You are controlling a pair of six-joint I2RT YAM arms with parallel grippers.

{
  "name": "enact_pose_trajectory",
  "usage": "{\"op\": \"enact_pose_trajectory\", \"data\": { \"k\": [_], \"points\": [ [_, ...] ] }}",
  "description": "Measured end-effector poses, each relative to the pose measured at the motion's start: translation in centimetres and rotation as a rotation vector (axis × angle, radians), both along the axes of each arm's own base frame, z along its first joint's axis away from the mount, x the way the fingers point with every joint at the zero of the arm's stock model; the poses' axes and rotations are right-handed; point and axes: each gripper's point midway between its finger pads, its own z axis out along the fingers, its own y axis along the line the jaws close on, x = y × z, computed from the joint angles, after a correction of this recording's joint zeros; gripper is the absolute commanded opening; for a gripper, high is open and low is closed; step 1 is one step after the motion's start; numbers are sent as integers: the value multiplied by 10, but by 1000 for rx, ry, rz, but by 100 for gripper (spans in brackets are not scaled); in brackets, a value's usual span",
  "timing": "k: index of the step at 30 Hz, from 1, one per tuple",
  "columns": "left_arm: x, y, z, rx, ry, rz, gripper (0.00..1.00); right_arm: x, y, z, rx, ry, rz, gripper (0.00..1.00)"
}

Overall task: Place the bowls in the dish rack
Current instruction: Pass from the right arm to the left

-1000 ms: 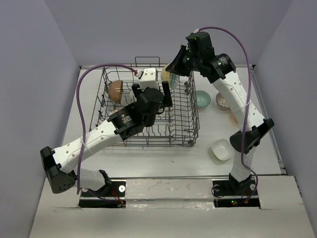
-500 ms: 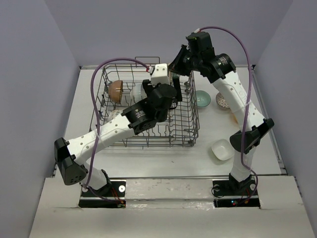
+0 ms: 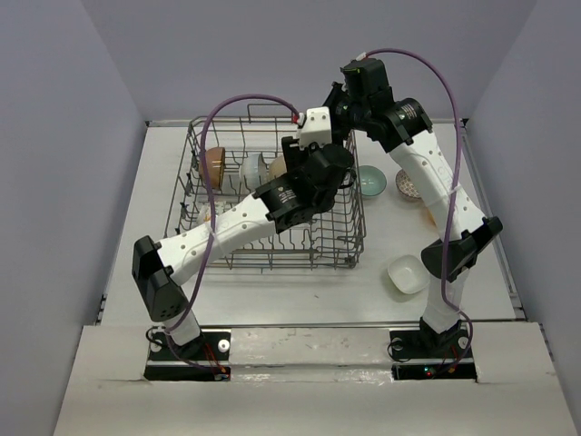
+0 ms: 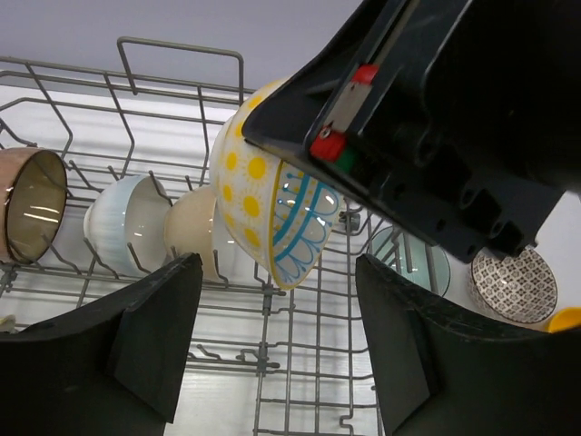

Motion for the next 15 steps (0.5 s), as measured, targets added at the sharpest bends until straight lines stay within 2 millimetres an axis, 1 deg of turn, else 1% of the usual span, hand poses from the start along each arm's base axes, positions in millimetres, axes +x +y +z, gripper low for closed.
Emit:
{"op": "enact_pose_trajectory", "data": {
  "k": [1,2,3,5,15],
  "points": [
    [1,0,5,-6,-7,8,74,0,0,0,0,0,0,1],
    [3,-2,4,-2,-5,15,73,0,0,0,1,0,0,1],
    [5,-2,6,3,-7,29,70,0,0,0,2,1,-1,1],
    [6,-1,6,12,-6,45,68,0,0,0,3,2,-2,1],
    [9,2,-14,73,32,96,59,0,1,0,10,6,-4,1]
  ]
}}
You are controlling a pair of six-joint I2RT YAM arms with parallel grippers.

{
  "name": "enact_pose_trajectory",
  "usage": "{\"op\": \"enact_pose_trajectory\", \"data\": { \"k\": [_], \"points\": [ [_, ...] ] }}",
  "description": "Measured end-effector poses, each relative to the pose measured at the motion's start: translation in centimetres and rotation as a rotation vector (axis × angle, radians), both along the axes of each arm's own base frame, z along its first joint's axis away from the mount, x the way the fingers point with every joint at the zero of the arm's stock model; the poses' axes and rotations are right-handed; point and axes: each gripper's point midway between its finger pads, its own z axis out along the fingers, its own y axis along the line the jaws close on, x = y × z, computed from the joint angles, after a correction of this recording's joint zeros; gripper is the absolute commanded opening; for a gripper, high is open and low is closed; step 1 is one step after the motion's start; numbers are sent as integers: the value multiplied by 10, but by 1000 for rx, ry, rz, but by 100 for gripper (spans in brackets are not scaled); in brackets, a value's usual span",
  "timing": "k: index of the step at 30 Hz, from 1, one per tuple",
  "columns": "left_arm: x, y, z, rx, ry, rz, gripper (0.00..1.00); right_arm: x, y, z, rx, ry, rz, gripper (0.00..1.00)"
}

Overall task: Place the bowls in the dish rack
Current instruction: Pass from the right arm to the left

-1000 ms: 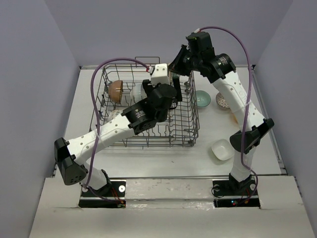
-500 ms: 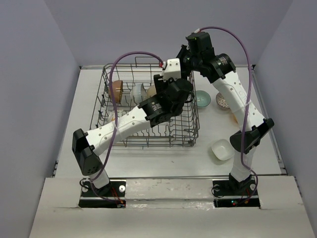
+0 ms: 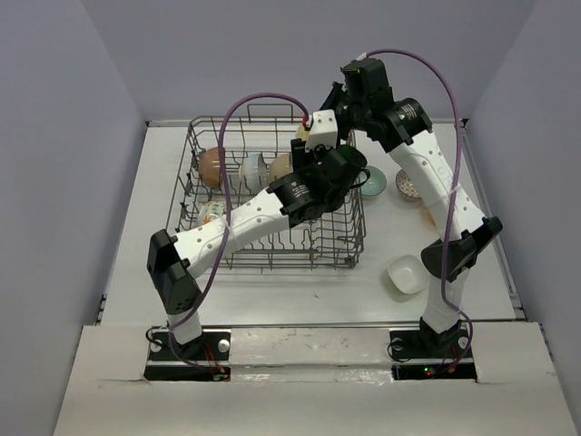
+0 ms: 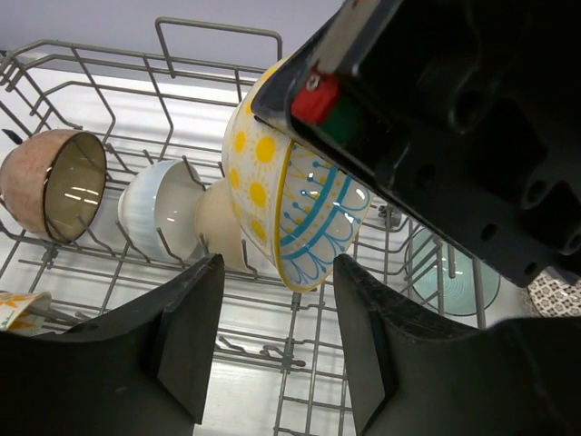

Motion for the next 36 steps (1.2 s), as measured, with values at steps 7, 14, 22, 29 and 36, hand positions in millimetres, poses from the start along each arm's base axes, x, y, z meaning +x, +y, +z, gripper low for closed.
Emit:
{"op": "enact_pose_trajectory", "data": {
  "k": [7,14,22,29,36],
  "points": [
    [3,2,-13,46,15,43,56,0,3,-7,5,18,4,1],
    [10,3,-13,93,4,114,54,1,4,-9,6,20,7,1],
    [9,15,-10,135,-8,180,47,0,7,-6,19,15,23,1],
    [6,25,-10,162,-17,221,40,-6,9,-1,44,16,47,1],
    [-1,25,-9,154,-31,237,18,-19,8,3,65,15,73,1]
  ]
}}
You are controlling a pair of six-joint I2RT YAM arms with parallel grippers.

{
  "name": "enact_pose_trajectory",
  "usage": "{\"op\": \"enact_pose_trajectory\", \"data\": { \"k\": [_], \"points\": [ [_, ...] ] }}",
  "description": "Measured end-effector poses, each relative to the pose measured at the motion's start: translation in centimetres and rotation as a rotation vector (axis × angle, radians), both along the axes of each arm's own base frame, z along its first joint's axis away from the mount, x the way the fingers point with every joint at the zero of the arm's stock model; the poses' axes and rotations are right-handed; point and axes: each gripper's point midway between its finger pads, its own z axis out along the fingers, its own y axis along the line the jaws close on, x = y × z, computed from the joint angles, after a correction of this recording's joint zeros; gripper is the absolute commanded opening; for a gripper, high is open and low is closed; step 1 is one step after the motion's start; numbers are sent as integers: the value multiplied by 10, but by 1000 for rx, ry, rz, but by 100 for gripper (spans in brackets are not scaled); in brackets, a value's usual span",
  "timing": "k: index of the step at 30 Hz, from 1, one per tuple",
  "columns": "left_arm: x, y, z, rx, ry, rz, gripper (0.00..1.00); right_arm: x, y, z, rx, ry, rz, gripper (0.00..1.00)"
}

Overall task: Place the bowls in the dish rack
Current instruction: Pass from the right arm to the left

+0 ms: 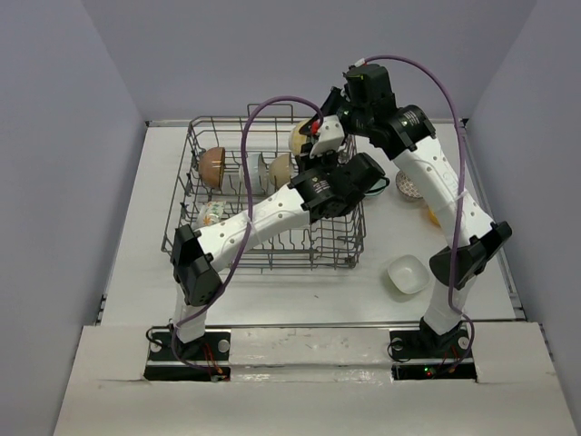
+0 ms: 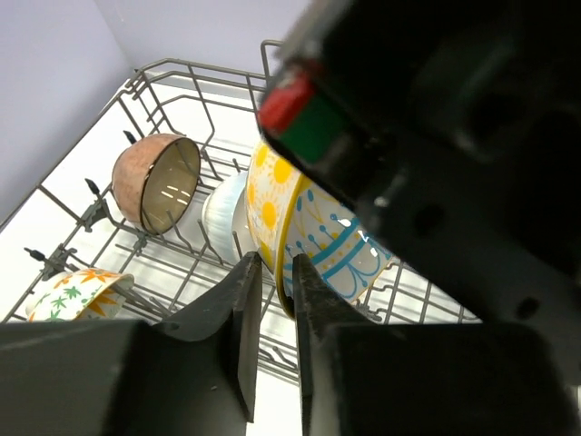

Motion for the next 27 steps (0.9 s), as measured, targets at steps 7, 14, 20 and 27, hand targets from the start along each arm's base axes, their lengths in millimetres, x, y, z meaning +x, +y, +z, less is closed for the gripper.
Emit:
{"op": "enact_pose_trajectory", "data": {
  "k": [7,14,20,27],
  "points": [
    [-2,12,10,-18,-44,55,0,-12,-2,10,43,0,-8,1],
    [-9,15,8,-15,-52,66,0,-19,-1,7,52,5,0,1],
    [-12,20,6,-6,-48,73,0,-18,0,4,55,3,3,1],
    [-13,22,4,4,-45,75,0,-19,3,1,56,6,14,5]
  ]
}}
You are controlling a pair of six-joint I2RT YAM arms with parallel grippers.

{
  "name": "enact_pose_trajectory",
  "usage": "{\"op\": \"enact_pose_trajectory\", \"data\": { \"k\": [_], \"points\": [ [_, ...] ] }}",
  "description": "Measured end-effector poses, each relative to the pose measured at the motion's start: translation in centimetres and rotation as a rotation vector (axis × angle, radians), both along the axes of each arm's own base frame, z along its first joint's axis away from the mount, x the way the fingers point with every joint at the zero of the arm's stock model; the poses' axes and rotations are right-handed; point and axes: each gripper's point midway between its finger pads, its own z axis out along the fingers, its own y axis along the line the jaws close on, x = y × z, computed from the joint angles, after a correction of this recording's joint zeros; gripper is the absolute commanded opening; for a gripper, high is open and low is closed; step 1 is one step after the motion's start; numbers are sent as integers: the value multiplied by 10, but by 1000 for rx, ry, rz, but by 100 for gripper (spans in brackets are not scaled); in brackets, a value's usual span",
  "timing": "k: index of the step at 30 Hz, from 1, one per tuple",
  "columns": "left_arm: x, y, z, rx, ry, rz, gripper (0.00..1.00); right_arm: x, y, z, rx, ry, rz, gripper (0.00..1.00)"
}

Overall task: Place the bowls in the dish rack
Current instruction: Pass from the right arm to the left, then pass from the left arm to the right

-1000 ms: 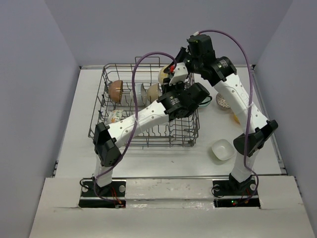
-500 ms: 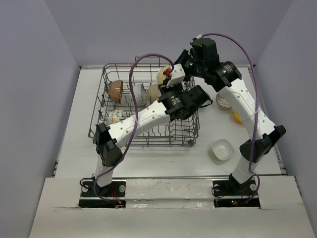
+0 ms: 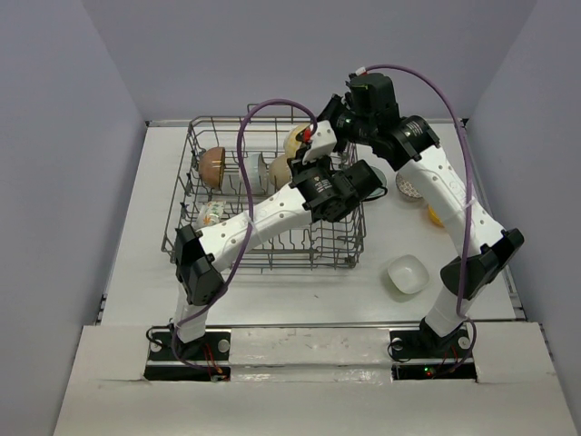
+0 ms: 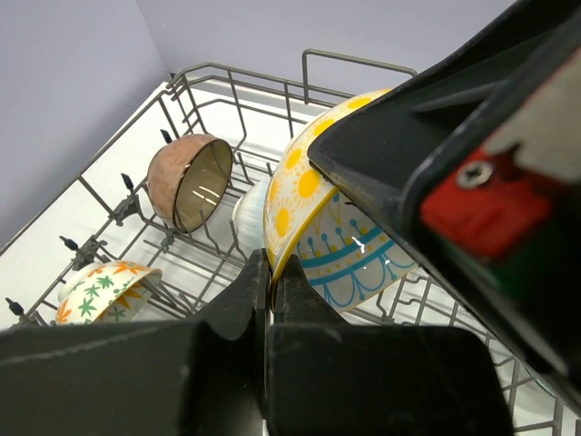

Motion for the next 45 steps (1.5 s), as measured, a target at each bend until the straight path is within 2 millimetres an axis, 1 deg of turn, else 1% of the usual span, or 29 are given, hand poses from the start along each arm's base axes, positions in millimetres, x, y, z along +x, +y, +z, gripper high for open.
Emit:
{"op": "enact_pose_trajectory", "data": {
  "k": [2,7,8,11,12,13,16,19,23,27,32,37,40,43,45],
  "points": [
    [-1,1,-2,7,4,0,0,-1,0,-1,2,0,3,5],
    [-7,3,-8,13,20,-14,0,-6,-1,-7,-4,7,14,12],
    [-9,4,-8,11,23,-20,0,-7,-1,-9,-7,8,19,16],
    [-13,6,-8,3,39,-35,0,-11,0,-9,-15,-7,39,21],
    [-14,6,-7,1,41,-38,0,-13,0,-7,-18,-17,49,25],
    [-16,7,-6,2,47,-43,0,-14,0,-7,-21,-25,57,26],
    [-20,13,-5,17,70,-51,0,-18,-4,-3,-32,-53,67,36],
    [-22,25,-5,39,82,-39,0,-22,-13,2,-50,-76,60,39],
    [-24,39,1,40,83,-25,0,-22,-21,10,-59,-109,52,42],
    [-27,44,5,27,79,-26,0,-21,-23,9,-74,-119,49,48],
    [-32,51,-5,37,116,-39,0,-20,-28,11,-90,-140,30,50],
    [-39,60,-19,52,165,-51,0,-28,-45,17,-113,-167,-11,54],
    [-42,68,-25,49,193,-51,0,-36,-59,21,-132,-195,-46,54],
    [-43,81,-29,51,215,-39,0,-47,-77,25,-154,-224,-80,55],
    [-43,91,-32,53,231,-24,0,-53,-84,24,-165,-236,-93,55]
  ]
}}
